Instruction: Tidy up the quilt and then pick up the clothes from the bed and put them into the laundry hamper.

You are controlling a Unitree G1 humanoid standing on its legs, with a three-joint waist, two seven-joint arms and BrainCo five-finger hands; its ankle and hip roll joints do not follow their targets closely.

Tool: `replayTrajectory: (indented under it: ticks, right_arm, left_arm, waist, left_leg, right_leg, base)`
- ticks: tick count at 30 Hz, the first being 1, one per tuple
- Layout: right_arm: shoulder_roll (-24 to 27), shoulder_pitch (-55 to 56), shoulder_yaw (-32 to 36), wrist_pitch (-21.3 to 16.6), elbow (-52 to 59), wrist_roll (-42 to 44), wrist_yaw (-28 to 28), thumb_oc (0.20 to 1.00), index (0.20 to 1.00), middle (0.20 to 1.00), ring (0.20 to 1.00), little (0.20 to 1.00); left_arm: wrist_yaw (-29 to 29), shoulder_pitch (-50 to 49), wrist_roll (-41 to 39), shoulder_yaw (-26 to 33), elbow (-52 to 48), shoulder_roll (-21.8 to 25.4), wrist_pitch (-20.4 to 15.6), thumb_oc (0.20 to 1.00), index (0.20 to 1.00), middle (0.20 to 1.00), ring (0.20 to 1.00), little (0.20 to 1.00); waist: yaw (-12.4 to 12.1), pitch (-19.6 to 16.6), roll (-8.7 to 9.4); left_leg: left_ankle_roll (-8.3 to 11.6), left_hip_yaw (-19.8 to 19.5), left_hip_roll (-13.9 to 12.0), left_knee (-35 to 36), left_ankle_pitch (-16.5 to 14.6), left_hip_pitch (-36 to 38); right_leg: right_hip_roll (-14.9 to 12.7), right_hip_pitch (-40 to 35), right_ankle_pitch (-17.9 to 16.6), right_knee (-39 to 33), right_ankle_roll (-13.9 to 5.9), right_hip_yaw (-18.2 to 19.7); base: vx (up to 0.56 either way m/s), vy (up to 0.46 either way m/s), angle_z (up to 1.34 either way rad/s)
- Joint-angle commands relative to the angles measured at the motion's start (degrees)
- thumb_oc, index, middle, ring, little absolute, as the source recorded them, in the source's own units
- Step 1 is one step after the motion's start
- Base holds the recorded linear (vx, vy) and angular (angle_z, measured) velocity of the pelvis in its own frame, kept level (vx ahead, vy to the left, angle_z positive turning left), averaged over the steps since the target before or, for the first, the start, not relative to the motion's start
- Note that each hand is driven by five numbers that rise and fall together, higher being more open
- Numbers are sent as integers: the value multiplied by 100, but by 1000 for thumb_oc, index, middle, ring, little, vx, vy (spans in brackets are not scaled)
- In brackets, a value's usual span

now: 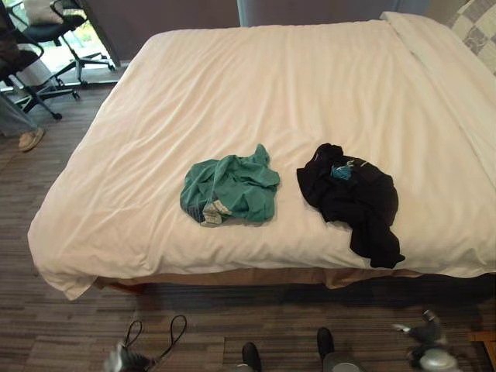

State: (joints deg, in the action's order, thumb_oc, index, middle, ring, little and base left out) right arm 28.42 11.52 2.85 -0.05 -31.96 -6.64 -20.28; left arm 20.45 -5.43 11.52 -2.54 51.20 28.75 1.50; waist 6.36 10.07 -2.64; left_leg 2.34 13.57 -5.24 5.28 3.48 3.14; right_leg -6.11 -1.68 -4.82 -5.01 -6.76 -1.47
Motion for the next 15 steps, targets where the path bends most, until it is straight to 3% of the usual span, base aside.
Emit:
replayTrajectory:
  ticks: [1, 5, 8, 15]
  right_arm:
    - [624, -256, 414, -325, 418, -794, -438, 1000, 1000, 1000, 1000, 1000]
    - [1525, -351, 595, -260, 1430, -1633, -260, 1000, 1000, 1000, 1000, 1000]
    - [1735, -524, 518, -212, 1687, -1831, -181, 1000, 1000, 1000, 1000, 1000]
    - [2079, -1573, -200, -197, 2217, -2129, -191, 1000, 1000, 1000, 1000, 1000]
  left_arm:
    - [568, 463, 174, 474, -643, 1016, -368, 1000, 1000, 1000, 1000, 1000]
    - [555, 502, -105, 976, -2405, 1555, -798, 1000, 1000, 1000, 1000, 1000]
    - [467, 634, -120, 955, -2849, 1643, -832, 1000, 1000, 1000, 1000, 1000]
    - [350, 1889, 365, -117, -2860, 1681, -656, 1000, 1000, 1000, 1000, 1000]
  waist:
    - [147, 127, 340]
    - [147, 112, 301]
    - [154, 148, 289]
    - [268, 505, 289]
  left_leg:
    - [341, 187, -168, -28, -611, 307]
    - [343, 165, -155, -28, -642, 305]
    - [344, 157, -161, -28, -600, 218]
    - [353, 265, -178, -28, -461, -207]
  right_leg:
    - [-321, -123, 708, 81, -336, -41]
    - [-358, -92, 739, 113, -362, -52]
    - [-354, 34, 707, 135, -351, -21]
    - [-318, 606, 581, 203, -352, 154]
  base:
    - [0, 0, 0]
    - [-4, 2, -2]
    - [-27, -1, -1]
    - [-113, 6, -6]
